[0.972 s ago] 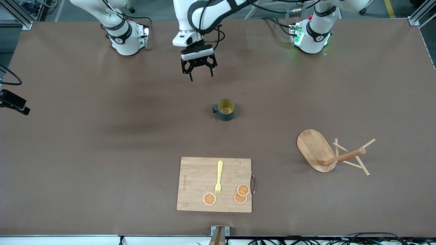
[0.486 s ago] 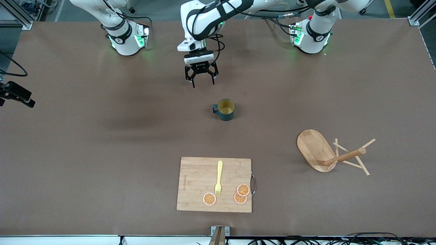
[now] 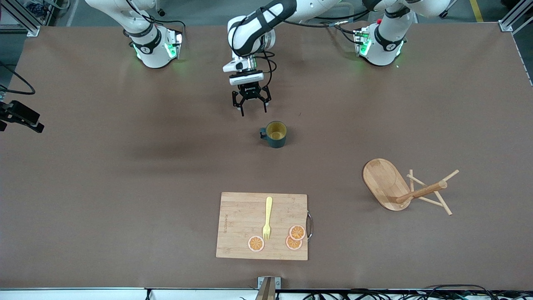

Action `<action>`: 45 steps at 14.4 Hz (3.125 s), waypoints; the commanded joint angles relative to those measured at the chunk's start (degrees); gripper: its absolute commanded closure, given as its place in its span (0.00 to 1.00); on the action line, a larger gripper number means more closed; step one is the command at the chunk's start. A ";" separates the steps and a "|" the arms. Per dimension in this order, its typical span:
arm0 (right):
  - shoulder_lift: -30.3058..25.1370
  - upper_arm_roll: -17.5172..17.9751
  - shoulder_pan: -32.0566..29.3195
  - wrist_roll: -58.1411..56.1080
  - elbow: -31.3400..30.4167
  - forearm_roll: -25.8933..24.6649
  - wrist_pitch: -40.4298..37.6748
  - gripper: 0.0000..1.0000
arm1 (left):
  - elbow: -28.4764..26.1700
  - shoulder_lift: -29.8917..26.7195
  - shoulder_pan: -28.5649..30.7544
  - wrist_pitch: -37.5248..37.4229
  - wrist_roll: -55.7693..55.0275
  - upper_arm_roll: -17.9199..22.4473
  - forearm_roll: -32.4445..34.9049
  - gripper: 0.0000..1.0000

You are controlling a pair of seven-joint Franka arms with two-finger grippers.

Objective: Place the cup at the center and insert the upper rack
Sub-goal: 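Move the left gripper over the teal mug, then lower the left gripper and grasp the mug handle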

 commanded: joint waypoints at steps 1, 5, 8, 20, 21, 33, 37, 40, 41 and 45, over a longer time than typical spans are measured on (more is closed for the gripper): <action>-1.61 -0.05 0.56 -0.39 -1.58 -1.15 0.14 0.00 | 0.92 1.53 -0.71 -0.79 -1.30 1.09 3.70 0.02; -2.30 0.13 0.65 -0.30 -1.75 -1.24 -2.31 0.00 | 2.76 5.22 -0.71 -0.79 -3.76 1.97 10.37 0.02; -3.01 0.13 0.91 0.23 -2.11 -1.33 -2.85 0.00 | 2.94 6.10 -0.71 -0.79 -3.85 2.05 12.84 0.02; -2.66 0.22 1.26 0.49 -1.49 -0.10 -1.62 0.00 | 4.87 8.48 -0.71 -0.26 -4.03 4.43 17.15 0.04; -2.66 0.22 1.26 0.49 -1.49 -0.10 -1.62 0.00 | 5.13 8.91 -0.79 -0.17 -4.03 4.95 17.68 0.04; -2.57 0.13 1.26 0.49 -1.49 -0.10 -1.71 0.00 | 7.60 11.20 -0.62 0.18 -4.11 5.31 19.97 0.51; -2.66 0.13 1.26 0.40 -1.49 -0.10 -1.62 0.00 | 7.60 11.12 -0.62 0.18 -5.51 5.31 19.97 0.84; -2.57 0.13 1.26 0.40 -1.49 -0.10 -1.62 0.00 | 7.60 10.68 -0.62 0.18 -8.06 5.22 19.70 0.99; -2.57 0.13 1.26 0.40 -1.49 -0.10 -1.62 0.00 | 7.60 10.41 -0.62 0.18 -8.24 5.22 19.44 1.00; -2.66 0.13 1.26 0.40 -1.49 -0.10 -1.62 0.00 | 7.77 7.78 0.08 1.05 -4.92 4.43 15.86 1.00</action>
